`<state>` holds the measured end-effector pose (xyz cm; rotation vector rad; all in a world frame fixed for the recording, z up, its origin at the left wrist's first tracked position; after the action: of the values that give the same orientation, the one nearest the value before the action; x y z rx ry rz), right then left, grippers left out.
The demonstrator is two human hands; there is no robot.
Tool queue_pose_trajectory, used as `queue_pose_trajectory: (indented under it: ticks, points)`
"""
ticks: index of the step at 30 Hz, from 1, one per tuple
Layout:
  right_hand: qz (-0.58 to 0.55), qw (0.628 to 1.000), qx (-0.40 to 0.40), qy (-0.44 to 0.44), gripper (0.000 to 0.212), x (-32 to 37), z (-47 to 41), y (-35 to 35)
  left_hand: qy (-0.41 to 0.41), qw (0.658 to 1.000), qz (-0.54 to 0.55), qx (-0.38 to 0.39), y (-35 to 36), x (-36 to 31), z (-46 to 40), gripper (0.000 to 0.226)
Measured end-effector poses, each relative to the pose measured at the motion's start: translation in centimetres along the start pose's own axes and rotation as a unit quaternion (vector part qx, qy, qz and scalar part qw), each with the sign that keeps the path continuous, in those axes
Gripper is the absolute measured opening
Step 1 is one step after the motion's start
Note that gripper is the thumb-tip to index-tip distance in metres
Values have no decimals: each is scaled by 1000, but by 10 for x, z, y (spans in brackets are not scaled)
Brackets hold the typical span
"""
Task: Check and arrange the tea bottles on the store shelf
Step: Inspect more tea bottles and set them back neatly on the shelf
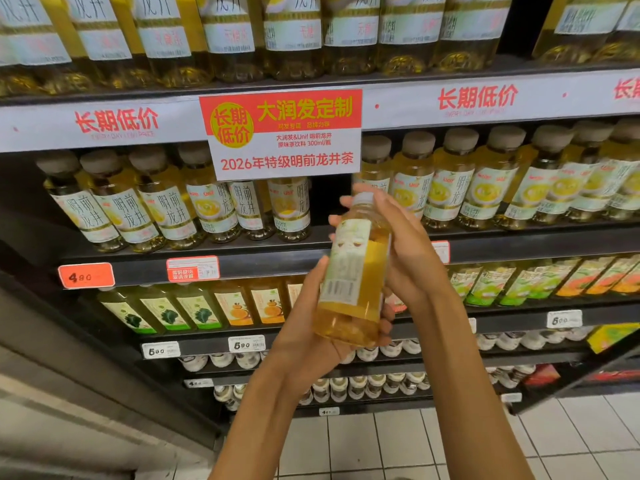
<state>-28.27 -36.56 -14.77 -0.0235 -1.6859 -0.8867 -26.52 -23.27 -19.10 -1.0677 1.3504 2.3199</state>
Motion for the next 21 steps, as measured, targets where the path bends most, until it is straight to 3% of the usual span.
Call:
queue_pose_trajectory:
  ticks: [3, 6, 8, 10, 12, 14, 17, 19, 21]
  points:
    - [121, 989, -5, -85, 20, 10, 3, -1, 68, 974, -184, -109, -9, -1, -5, 68]
    - [212, 967, -31, -139, 19, 17, 5, 3, 132, 946, -261, -137, -2, 3, -6, 68]
    - [207, 970, -33, -123, 25, 18, 5, 3, 122, 963, -202, -127, 1, 5, -7, 62]
    - [148, 987, -13, -69, 29, 17, 4, 2, 41, 995, -65, -57, 4, 3, -5, 66]
    - [56, 998, 12, 1, 33, 13, 3, 0, -17, 999, 36, 10, 4, 2, -5, 71]
    - [11, 999, 31, 35, 33, 8, 1, -1, -23, 999, 41, 27, 1, 5, -7, 73]
    - [40, 999, 16, 16, 22, 4, 0, -3, 25, 996, -68, -43, -5, 10, -11, 68]
    - [95, 995, -5, -11, 17, 4, -2, -5, 83, 976, -165, -113, -8, 6, -9, 59]
    - [165, 985, -20, -47, 17, 6, -4, -5, 124, 949, -258, -130, -4, 1, -8, 55]
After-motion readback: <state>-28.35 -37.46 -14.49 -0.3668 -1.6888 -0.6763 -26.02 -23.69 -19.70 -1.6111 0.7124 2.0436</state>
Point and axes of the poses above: each hand's wrist, its own z-axis away from the middle knuckle, its own y-axis out of the palm, x = y × z, the point moved 2 cm from there along -z, towards the middle knuckle, and after that the axes turned 11 degrees about -x, right-handed, at the moved point
